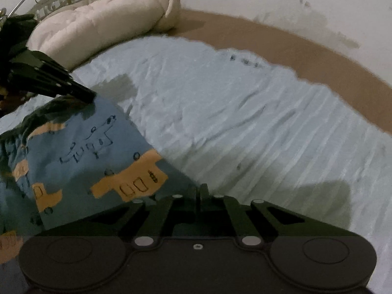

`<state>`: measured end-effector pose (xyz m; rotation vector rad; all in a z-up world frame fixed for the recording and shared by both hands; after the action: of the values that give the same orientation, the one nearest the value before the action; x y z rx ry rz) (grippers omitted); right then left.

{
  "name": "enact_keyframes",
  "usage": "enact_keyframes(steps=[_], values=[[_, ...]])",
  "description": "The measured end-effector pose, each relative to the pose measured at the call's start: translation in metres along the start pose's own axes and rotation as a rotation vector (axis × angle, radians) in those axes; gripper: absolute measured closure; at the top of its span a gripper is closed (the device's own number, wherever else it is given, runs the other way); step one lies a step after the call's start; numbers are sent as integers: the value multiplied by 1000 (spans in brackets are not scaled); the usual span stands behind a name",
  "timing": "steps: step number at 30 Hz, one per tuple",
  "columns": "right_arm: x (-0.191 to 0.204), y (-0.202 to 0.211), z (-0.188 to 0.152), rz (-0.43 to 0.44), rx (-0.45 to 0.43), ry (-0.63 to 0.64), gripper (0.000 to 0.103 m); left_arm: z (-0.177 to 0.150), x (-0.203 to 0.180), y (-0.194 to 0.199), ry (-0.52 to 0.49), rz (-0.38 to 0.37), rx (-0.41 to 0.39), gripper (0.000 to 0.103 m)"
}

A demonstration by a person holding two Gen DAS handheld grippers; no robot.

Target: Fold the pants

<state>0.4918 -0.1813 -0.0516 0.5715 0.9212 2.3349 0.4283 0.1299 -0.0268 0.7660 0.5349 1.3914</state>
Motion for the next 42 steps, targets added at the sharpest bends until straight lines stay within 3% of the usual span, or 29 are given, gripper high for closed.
enact_keyframes(steps=[5, 7, 11, 15, 17, 18, 19, 20, 22, 24, 27, 31, 33, 34, 35, 36, 37, 38, 39, 42], values=[[3, 14, 36, -122, -139, 54, 103, 23, 16, 25, 75, 86, -139, 103], [1, 12, 49, -141, -187, 54, 103, 27, 20, 22, 95, 133, -158, 103], [-5, -24, 60, -167, -129, 49, 103, 23, 24, -10, 97, 186, -96, 103], [-18, -50, 55, -163, -83, 7, 103, 17, 37, -34, 173, 131, -31, 103], [-23, -56, 52, -145, -76, -14, 101, 12, 46, -36, 218, 99, -5, 95], [-25, -57, 51, -134, -76, -26, 96, 11, 51, -38, 235, 83, 5, 92], [-26, -57, 52, -120, -83, -36, 90, 11, 56, -37, 248, 71, 8, 78], [-27, -56, 53, -105, -94, -45, 79, 10, 62, -36, 256, 59, 11, 54], [-29, -54, 55, -71, -109, -56, 64, 10, 72, -31, 269, 64, -3, 37], [-28, -53, 57, -48, -118, -57, 47, 8, 83, -27, 275, 56, -4, 37], [-31, -59, 62, -14, -108, -83, 41, 3, 95, -29, 275, 34, 35, 36], [-34, -74, 67, 26, -53, -108, 38, -1, 85, -35, 202, 18, 72, 35], [-35, -82, 68, 43, -21, -121, 38, -2, 74, -42, 150, 39, 102, 38], [-35, -85, 68, 49, -7, -119, 38, -3, 69, -45, 125, 58, 115, 57], [-34, -88, 68, 52, 2, -115, 41, -3, 64, -48, 97, 77, 131, 88], [-33, -89, 68, 52, 8, -112, 52, -2, 61, -51, 83, 90, 148, 94], [-32, -90, 68, 55, 9, -111, 61, -2, 59, -51, 84, 94, 153, 95], [-31, -89, 68, 62, 9, -114, 85, -1, 57, -49, 89, 98, 143, 98], [-30, -87, 68, 70, 6, -117, 97, 0, 56, -46, 89, 98, 128, 99], [-21, -74, 65, 58, -17, -90, 103, 1, 52, -31, 70, 115, 77, 100]])
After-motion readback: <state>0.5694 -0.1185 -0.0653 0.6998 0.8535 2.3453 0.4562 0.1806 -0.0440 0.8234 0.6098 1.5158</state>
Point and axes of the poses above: each gripper's, at about its wrist camera, not at the fingertips, and y roughly against the way its jaws point, x to its left, z to its top, the point moved 2 cm from there along -y, roughly the way its jaws point, and after that the axes turned 12 degrees about z, right-handed, at the moved point
